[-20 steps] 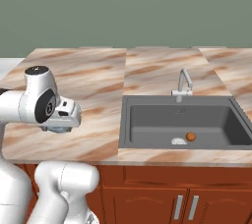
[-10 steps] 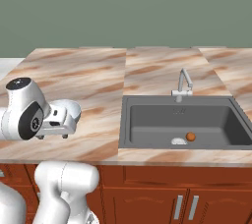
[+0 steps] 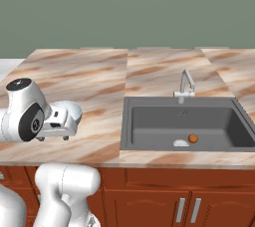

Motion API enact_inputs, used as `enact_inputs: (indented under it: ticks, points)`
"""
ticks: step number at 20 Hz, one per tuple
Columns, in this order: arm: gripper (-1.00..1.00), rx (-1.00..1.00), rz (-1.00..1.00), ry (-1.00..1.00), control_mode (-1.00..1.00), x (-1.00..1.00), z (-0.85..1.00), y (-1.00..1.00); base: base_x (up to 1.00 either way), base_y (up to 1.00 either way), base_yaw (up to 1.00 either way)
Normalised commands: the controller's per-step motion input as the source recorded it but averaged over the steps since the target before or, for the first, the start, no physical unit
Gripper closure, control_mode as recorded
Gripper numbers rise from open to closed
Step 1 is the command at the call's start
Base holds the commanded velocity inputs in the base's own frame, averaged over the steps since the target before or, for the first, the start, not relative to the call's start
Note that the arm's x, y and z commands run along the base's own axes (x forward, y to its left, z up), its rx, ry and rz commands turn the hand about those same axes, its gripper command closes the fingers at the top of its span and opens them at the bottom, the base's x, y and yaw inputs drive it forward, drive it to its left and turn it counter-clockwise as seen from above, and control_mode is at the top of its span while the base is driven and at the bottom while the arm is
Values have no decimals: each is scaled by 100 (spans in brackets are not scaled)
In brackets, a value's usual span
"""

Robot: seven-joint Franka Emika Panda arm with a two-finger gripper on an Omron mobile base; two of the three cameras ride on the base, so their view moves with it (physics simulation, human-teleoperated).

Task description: Pick the potatos from the cabinet and place them in one bowl. Pick the tangerine from the sink and place it in the other bowl.

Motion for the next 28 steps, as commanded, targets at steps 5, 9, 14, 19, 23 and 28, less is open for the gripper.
enact_inputs:
  ticks: [5, 9, 14, 19, 23, 28]
  points:
    - [-100, 0, 0, 0, 100, 0, 0, 0, -76, 25, 1]
    - [-100, 0, 0, 0, 100, 0, 0, 0, -89, 34, 5]
    - [-100, 0, 0, 0, 100, 0, 0, 0, -9, 31, 19]
    - [-100, 0, 0, 0, 100, 0, 0, 0, -14, 71, 78]
    - [-100, 0, 0, 0, 100, 0, 0, 0, 0, 58, 95]
    - [-100, 0, 0, 0, 100, 0, 0, 0, 0, 53, 96]
